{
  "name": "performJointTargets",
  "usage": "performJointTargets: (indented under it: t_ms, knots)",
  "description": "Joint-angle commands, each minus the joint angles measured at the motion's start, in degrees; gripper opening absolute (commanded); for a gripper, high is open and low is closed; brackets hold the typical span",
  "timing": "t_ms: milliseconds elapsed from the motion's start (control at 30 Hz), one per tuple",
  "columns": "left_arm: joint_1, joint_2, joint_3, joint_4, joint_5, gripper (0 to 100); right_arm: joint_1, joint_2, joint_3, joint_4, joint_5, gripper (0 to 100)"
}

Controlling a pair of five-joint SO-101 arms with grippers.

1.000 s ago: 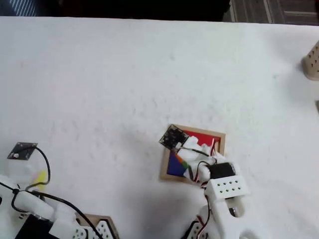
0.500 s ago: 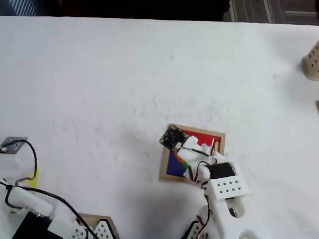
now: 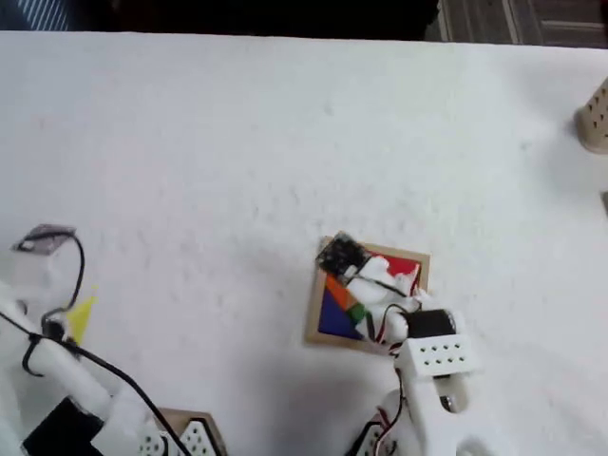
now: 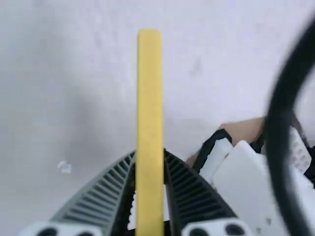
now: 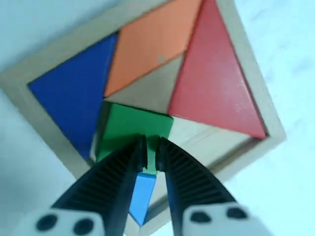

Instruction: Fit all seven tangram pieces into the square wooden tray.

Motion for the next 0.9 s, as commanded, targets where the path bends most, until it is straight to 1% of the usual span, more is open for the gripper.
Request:
performJointTargets:
  t_ms: [0, 133, 267, 433, 533, 633, 800, 867]
  knots:
    - [10.9, -1.1, -5.7, -0.1, 13.1, 2, 6.3, -0.5, -2.3, 0.6, -4.8, 4.5]
    - [22.7, -1.1, -8.0, -3.1, 24.5, 2, 16.5, -0.5, -3.2, 0.6, -8.9, 4.5]
    - [37.3, -1.0, -10.1, -5.6, 35.1, 2, 25.5, -0.5, -3.2, 0.5, -11.4, 4.5]
    - [55.3, -0.5, -15.6, -8.2, 44.7, 2, 35.6, -0.5, -3.2, 0.5, -14.0, 4.5]
    - [65.1, -0.5, -18.7, -9.1, 45.5, 2, 40.8, -0.4, -3.2, 0.5, -14.2, 4.7]
    - [73.3, -0.5, -20.0, -12.7, 45.5, 2, 43.8, 0.0, -2.8, 0.5, -14.2, 4.8]
    - [83.8, -0.3, -19.9, -19.5, 46.0, 2, 45.6, 0.0, -2.7, 0.5, -14.2, 4.9]
    - [86.8, 0.2, -19.9, -22.6, 48.0, 2, 45.6, 0.0, -2.7, 0.5, -14.2, 4.9]
